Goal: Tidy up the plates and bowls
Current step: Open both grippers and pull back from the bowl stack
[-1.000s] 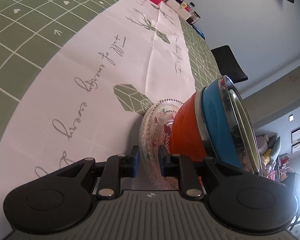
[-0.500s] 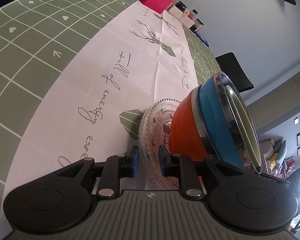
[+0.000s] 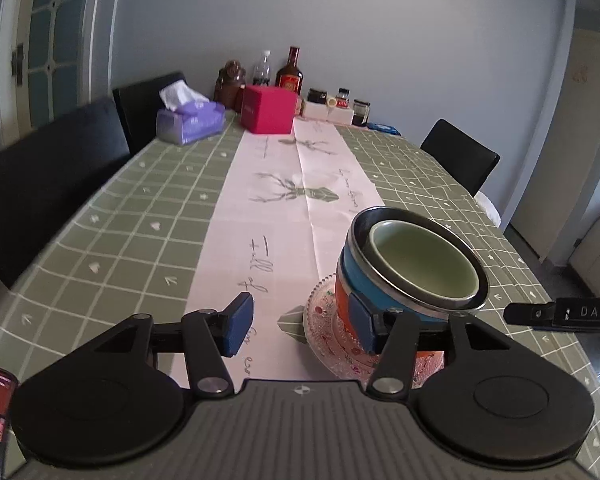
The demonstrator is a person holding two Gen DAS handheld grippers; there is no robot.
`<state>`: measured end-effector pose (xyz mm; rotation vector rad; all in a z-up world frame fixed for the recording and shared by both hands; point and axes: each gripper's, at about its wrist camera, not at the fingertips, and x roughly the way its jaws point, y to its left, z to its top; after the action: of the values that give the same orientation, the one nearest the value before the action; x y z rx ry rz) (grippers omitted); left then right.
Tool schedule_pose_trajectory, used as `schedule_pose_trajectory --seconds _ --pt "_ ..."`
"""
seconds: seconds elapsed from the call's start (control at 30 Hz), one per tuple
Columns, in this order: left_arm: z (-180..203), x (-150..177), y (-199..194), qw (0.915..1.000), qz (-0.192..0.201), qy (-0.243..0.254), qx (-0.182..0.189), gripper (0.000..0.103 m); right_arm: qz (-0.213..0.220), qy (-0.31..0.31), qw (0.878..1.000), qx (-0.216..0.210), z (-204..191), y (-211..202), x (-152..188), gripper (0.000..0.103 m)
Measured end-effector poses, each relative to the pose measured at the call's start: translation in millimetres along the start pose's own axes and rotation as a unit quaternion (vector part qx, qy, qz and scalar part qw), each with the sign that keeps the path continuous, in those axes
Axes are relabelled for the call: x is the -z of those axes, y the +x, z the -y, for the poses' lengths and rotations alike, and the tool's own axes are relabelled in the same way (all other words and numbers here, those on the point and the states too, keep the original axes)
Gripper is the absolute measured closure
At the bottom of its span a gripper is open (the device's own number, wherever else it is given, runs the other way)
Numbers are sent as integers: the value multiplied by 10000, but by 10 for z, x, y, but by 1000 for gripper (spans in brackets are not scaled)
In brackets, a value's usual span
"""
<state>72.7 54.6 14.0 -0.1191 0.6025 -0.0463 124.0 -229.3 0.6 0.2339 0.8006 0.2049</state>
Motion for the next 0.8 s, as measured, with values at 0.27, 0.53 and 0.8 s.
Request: schedule_pose_trajectory --seconds 0.27,0.53,0.8 --pt "313 126 -529 9964 608 584 -100 29 756 -714 9942 265 -346 -623 316 28" --pt "479 413 -661 9942 512 897 -303 11 541 -862 9934 526 -531 -710 731 21" --pt "433 739 -465 9955 -9 834 -447 11 457 -968 9923 616 -654 -661 1098 14"
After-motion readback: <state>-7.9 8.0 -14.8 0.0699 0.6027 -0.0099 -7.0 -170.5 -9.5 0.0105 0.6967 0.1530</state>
